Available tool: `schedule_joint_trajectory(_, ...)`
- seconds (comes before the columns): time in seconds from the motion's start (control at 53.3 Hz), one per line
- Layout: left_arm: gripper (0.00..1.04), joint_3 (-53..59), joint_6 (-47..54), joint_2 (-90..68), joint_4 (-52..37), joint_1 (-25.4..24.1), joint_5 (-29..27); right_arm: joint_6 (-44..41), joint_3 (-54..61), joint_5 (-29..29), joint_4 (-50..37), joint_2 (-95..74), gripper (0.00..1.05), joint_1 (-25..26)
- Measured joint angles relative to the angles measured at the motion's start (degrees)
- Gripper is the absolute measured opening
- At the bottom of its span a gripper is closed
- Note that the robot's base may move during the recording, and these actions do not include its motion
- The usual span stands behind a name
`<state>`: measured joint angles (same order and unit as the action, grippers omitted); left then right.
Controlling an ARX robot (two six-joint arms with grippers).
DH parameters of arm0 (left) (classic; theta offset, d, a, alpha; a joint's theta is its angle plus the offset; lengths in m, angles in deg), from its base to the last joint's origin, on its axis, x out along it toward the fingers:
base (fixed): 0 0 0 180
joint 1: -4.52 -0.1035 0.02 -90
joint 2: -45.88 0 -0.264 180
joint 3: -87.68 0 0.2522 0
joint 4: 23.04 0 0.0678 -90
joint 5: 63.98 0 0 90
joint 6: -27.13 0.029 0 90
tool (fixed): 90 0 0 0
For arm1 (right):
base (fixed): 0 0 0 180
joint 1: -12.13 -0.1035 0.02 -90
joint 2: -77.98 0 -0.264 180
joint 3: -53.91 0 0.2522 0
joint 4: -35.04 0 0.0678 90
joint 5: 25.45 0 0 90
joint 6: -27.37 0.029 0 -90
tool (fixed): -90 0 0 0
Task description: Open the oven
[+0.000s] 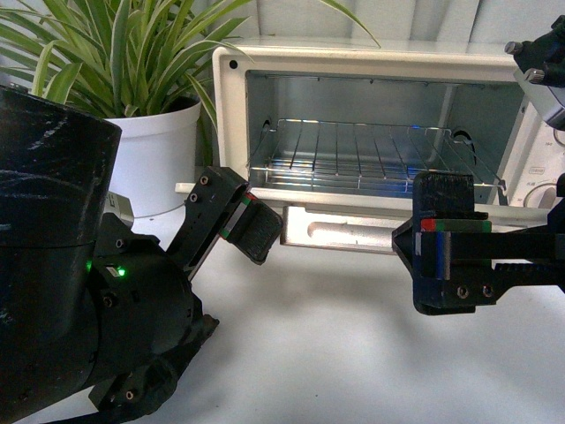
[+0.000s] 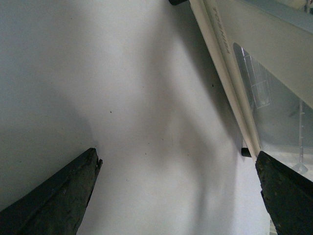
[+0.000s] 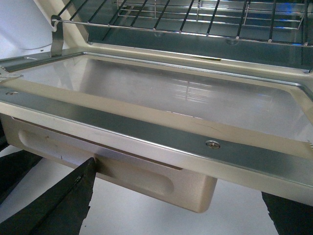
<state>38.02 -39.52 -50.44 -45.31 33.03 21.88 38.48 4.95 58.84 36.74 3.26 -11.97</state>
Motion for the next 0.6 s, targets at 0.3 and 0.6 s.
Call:
schedule_joint_trajectory(0.3,0.98,0.09,1.70,0.24,0.50,0.11,-0.96,1.62,2.82,2.82,4.57,10.93,0.95,1.49)
schedule_joint_trajectory(0.6,0.98,0.22,12.33,0.83,2.67,0.48,-4.22,4.81,5.03,7.28,9.44,26.32,0.95,8.72)
